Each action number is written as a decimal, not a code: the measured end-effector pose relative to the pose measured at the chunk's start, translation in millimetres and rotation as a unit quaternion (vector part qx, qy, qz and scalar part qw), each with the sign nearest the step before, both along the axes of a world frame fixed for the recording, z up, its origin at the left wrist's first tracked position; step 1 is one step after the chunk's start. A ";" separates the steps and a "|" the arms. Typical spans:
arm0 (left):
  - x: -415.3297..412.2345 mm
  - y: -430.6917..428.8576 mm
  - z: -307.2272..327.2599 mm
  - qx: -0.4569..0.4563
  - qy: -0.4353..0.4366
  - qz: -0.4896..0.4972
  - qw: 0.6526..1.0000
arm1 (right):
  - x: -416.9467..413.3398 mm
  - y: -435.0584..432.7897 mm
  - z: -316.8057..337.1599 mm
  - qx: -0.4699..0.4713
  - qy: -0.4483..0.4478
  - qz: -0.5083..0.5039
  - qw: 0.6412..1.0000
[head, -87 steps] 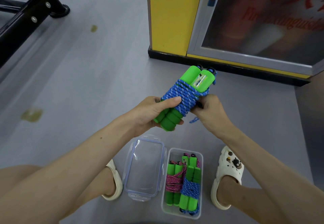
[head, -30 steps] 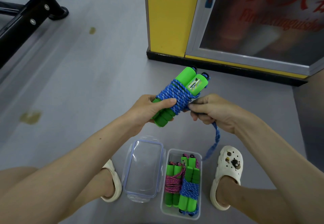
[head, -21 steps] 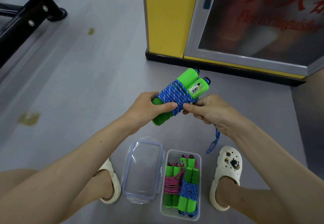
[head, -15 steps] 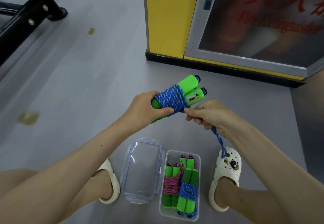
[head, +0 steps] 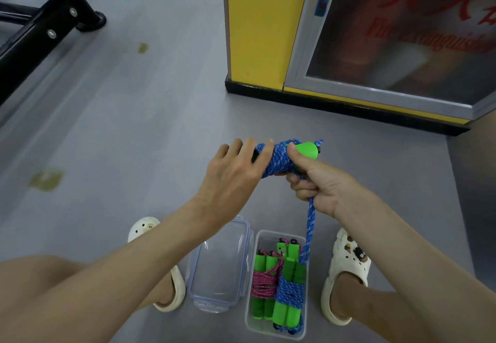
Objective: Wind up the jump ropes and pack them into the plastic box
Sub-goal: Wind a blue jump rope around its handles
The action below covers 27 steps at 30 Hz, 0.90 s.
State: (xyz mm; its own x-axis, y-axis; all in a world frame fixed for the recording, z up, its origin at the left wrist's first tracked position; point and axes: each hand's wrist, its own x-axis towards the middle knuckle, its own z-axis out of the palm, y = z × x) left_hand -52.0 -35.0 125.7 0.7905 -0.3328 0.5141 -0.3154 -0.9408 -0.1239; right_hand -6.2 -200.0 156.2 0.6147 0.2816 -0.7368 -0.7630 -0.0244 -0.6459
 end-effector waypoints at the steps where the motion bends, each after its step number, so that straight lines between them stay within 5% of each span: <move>1: 0.0 0.8 0.0 -0.015 0.008 0.003 1.000 | 1.4 -1.2 0.6 -0.003 -0.018 -0.009 1.000; 4: -0.6 -1.5 12.5 -0.189 0.166 0.043 0.967 | 8.0 -7.4 1.6 -0.031 -0.081 -0.007 0.996; 8: 11.9 5.9 24.7 -0.474 0.409 0.131 0.768 | 7.8 -10.6 -0.4 -0.027 -0.103 0.039 0.994; 11: 15.3 17.1 28.5 -0.600 0.550 0.117 0.569 | 6.5 -10.4 0.6 -0.001 -0.111 0.081 0.991; 12: 13.2 17.4 28.4 -0.614 0.577 0.098 0.529 | 6.5 -10.4 1.4 0.006 -0.113 0.092 0.989; 14: 9.2 15.2 31.9 -0.631 0.585 0.072 0.504 | 6.3 -9.8 2.3 0.009 -0.111 0.097 0.989; 17: 11.1 14.7 32.1 -0.638 0.541 0.082 0.542 | 3.0 -7.3 1.3 -0.018 -0.091 0.081 0.992; 22: 13.7 14.5 24.8 -0.539 0.457 0.092 0.701 | 0.2 -6.1 -1.3 -0.114 -0.067 0.082 0.988; 27: 10.5 11.6 24.2 -0.338 0.369 0.109 0.859 | 0.2 -2.3 -1.0 -0.129 -0.032 0.097 0.986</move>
